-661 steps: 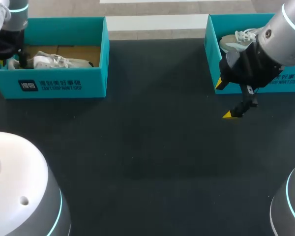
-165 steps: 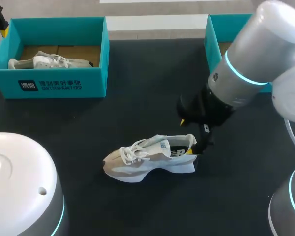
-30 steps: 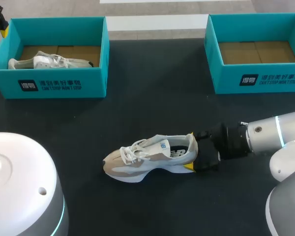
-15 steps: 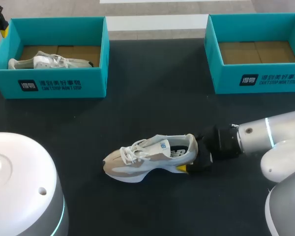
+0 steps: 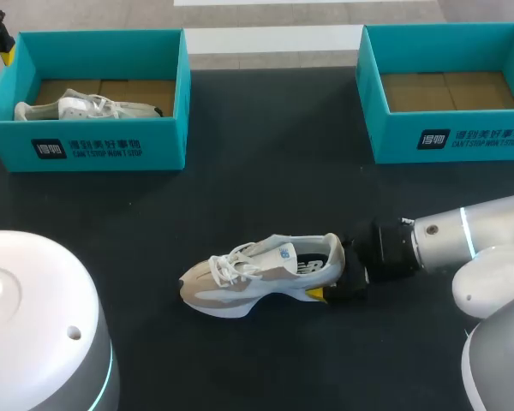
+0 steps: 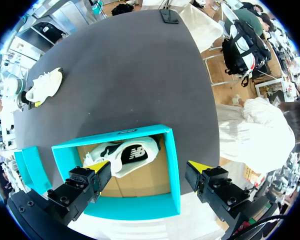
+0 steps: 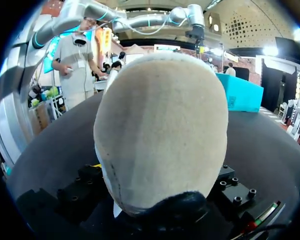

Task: Take the shoe out of the shoebox, open the shoe tongue, remove and reinsert the insole, then place the shoe into the shoebox

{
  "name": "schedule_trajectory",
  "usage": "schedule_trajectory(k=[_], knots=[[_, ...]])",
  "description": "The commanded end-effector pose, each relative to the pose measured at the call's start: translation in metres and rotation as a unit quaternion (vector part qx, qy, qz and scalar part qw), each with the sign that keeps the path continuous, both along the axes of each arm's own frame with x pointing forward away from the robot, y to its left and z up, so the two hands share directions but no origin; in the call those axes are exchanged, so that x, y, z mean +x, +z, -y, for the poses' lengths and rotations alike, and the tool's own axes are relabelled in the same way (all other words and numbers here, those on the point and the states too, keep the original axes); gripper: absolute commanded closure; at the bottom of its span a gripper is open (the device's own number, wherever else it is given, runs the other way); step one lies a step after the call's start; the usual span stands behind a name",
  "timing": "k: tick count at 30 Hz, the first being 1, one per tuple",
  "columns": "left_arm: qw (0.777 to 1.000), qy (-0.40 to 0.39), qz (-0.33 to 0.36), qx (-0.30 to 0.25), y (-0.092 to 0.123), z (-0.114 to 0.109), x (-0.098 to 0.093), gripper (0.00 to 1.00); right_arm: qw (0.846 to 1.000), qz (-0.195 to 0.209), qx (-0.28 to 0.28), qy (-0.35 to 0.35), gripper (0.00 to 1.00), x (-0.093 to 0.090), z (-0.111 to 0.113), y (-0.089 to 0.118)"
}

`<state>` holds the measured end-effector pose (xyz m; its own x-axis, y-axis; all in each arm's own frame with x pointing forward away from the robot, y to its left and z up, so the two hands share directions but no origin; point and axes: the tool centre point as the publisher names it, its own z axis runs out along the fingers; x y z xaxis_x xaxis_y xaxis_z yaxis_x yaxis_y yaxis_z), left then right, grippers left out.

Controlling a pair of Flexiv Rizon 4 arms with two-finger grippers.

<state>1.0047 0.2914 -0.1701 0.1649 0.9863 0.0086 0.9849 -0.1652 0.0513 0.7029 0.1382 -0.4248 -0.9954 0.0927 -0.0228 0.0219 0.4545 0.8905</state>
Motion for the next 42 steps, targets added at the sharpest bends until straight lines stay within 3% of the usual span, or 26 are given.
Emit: schedule_trajectory(k=[1,14,16,19,20,26,27,41,42], knots=[[1.000,0.000,0.000,0.001,0.000,0.000,0.000,0.00,1.000,0.000,-0.002,-0.001,1.00,0.002,-0.003,-0.004],[1.000,0.000,0.000,0.001,0.000,0.000,0.000,0.00,1.000,0.000,-0.002,-0.001,1.00,0.002,-0.003,-0.004],[1.000,0.021,0.019,0.010,0.002,0.009,-0.010,0.00,1.000,0.000,-0.002,-0.001,1.00,0.002,-0.003,-0.004],[0.994,0.099,0.035,0.017,0.001,0.024,-0.023,0.00,1.000,0.000,-0.002,-0.001,1.00,0.002,-0.003,-0.004],[0.990,0.130,0.046,0.041,0.000,0.031,-0.030,0.00,1.000,0.000,-0.002,-0.001,1.00,0.002,-0.003,-0.004],[0.946,0.321,0.038,-0.007,0.004,0.045,-0.048,0.00,1.000,0.000,-0.002,-0.001,1.00,0.002,-0.003,-0.004],[0.949,0.311,0.031,-0.030,0.007,0.048,-0.049,0.00,1.000,0.000,-0.002,-0.001,1.00,0.002,-0.003,-0.004],[0.949,0.311,0.031,-0.030,0.007,0.048,-0.049,0.00,1.000,0.000,-0.002,-0.001,1.00,0.002,-0.003,-0.004],[0.946,0.321,0.035,-0.023,0.008,0.057,-0.051,0.00,1.000,0.000,-0.002,-0.001,1.00,0.002,-0.003,-0.004]])
